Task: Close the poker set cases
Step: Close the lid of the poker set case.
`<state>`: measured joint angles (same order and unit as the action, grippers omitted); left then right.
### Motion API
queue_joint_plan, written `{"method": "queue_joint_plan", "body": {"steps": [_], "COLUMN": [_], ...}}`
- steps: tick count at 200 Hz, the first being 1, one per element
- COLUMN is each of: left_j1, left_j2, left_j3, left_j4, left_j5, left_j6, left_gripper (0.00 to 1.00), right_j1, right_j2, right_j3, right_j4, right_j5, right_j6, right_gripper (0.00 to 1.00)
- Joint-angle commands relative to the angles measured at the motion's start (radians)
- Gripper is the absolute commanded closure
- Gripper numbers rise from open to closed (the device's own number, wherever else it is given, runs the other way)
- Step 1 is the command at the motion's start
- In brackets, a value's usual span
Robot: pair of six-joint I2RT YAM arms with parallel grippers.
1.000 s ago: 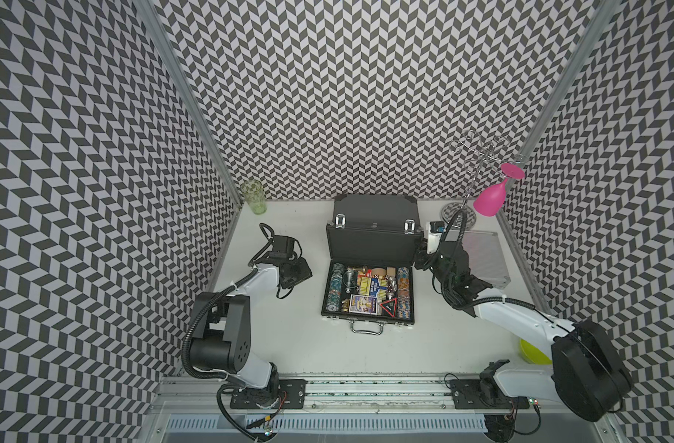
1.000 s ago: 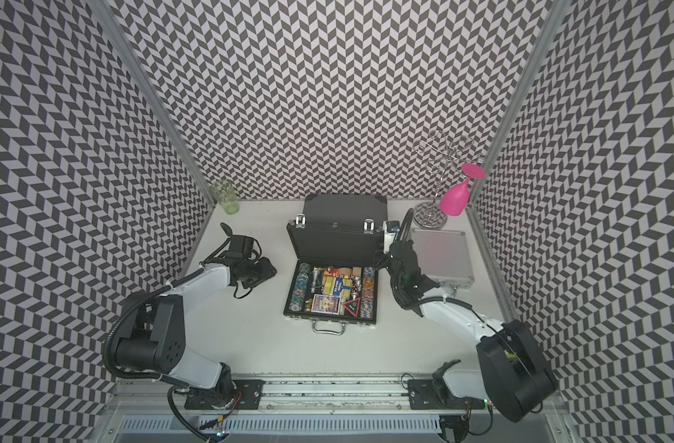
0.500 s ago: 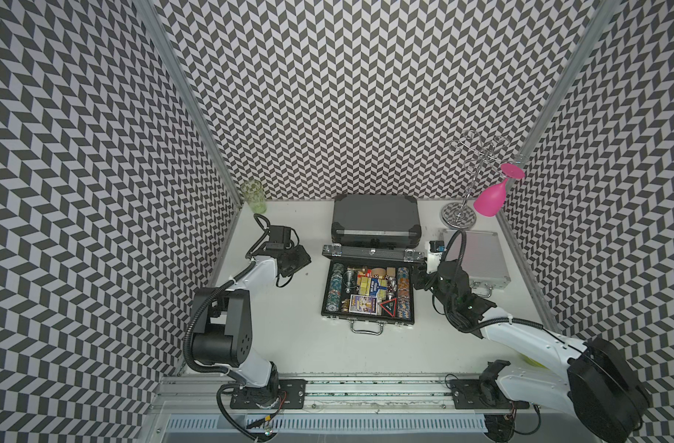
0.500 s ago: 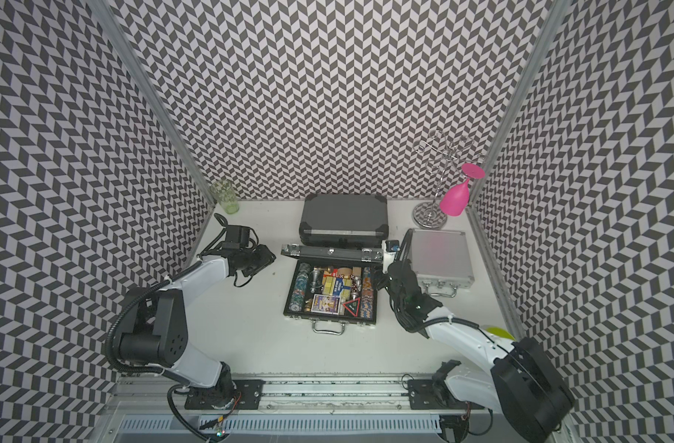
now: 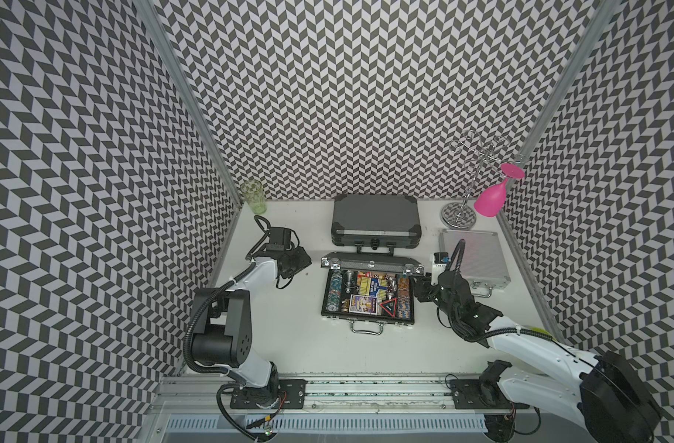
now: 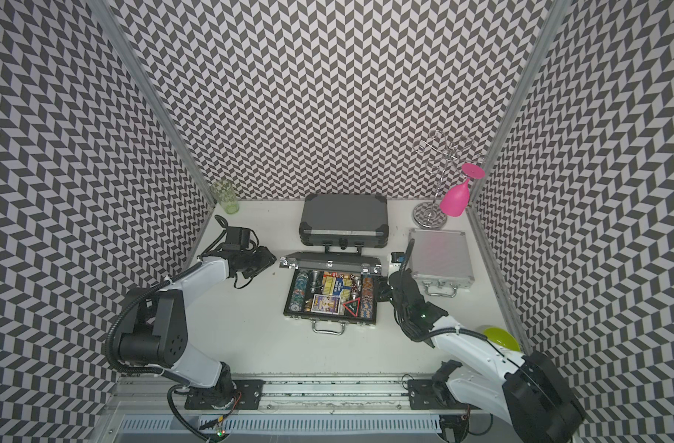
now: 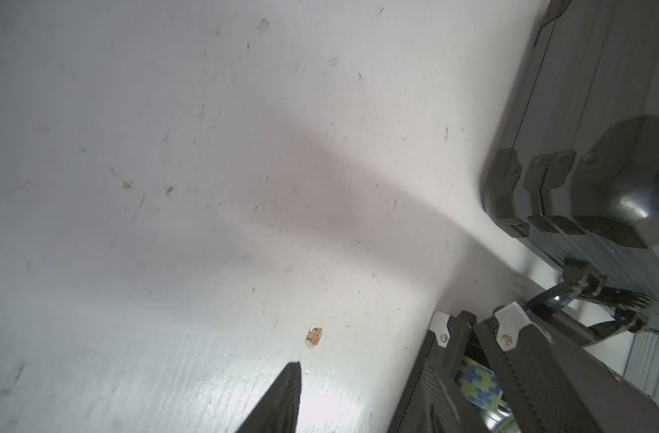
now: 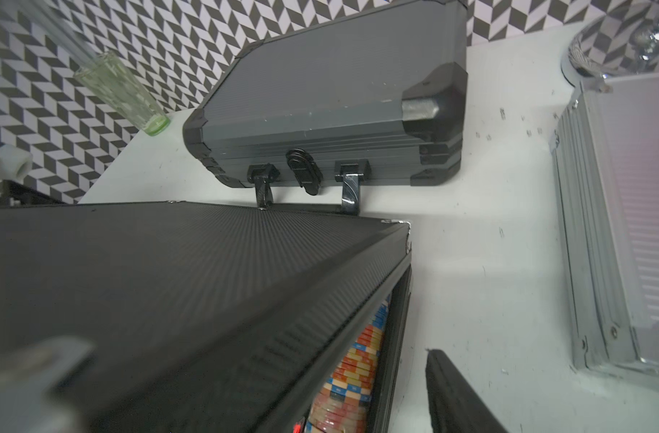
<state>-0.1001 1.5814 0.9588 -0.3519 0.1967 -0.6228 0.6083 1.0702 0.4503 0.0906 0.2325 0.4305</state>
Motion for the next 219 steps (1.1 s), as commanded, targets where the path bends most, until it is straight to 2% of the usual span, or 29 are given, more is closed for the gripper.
{"method": "queue_joint_plan", "body": {"steps": [1, 43, 80, 113, 161, 219], "left_j1": [-0.009, -0.026, -0.037, -0.063, -0.073, -0.073], "left_j2": [-0.029, -0.060, -0.073, -0.098, -0.116, -0.127], "left_j3": [-0.020, -0.071, -0.125, -0.169, -0.228, -0.218], "left_j4": [0.008, 0.014, 0.016, 0.012, 0.028, -0.007], "left_j5": [-0.001, 0.019, 0.061, 0.064, 0.047, 0.009], "left_j6": [0.001, 0.009, 0.026, 0.035, 0.030, 0.055], "left_gripper": [0.45, 0.45, 0.52, 0.51, 0.49, 0.47], "right_j1": [0.002, 0.002, 0.002, 0.002, 0.002, 0.001], "right_j2": [-0.037, -0.011, 0.004, 0.034, 0.044, -0.032], "right_j3": [0.008, 0.038, -0.024, -0.078, -0.090, -0.056], "right_j4": [-0.091, -0.229, -0.173, -0.124, -0.200, -0.397], "right_j5": [0.031, -0.123, -0.181, -0.225, -0.204, -0.098], "right_j6": [0.094, 0.186, 0.257, 0.303, 0.339, 0.367], "right_gripper": [0.43, 0.42, 0.42, 0.42, 0.42, 0.42]}}
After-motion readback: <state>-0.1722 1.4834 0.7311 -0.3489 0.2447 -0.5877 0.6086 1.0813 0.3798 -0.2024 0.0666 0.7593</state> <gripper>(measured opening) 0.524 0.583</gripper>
